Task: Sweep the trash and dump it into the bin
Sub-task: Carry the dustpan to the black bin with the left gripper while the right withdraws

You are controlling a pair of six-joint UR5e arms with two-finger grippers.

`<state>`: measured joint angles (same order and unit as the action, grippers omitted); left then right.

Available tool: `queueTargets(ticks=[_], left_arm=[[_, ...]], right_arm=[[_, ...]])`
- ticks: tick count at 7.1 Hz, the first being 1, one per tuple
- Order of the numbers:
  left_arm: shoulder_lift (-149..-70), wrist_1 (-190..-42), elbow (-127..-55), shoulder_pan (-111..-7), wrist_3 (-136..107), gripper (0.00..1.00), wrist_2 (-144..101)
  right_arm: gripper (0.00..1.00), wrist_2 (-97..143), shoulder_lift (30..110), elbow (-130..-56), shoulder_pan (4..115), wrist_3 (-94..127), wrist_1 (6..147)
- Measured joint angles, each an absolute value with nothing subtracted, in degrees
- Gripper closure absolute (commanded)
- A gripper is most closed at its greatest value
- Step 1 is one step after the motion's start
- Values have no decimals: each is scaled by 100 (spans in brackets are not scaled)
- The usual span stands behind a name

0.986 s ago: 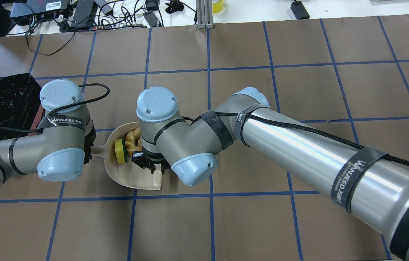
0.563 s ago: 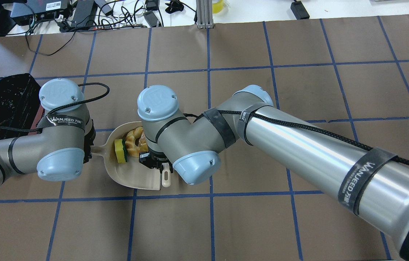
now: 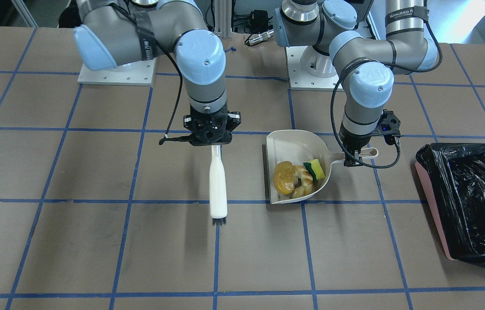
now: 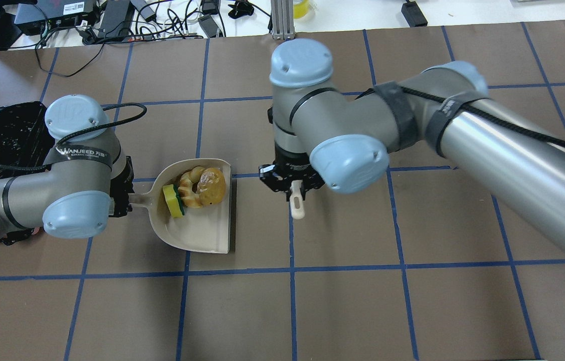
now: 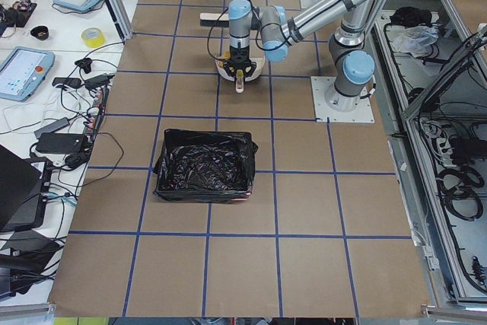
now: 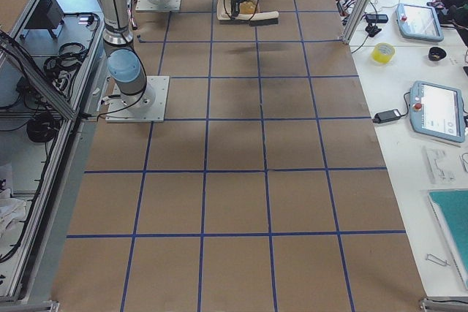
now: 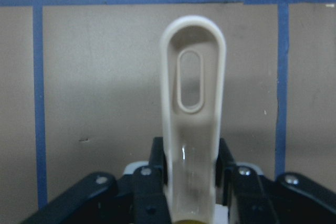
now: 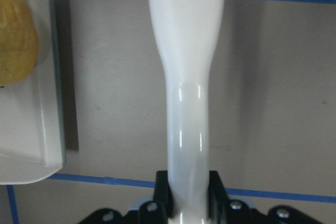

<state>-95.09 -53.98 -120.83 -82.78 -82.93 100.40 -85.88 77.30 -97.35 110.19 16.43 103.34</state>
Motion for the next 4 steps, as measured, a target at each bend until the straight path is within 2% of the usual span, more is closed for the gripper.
queueTargets(ticks=[4], left_arm=[[-9563,-7001,-10401,-7912,-8244,100,9281]], right_arm=[[100,-9617,7917,-9635,8975,-136,10163]])
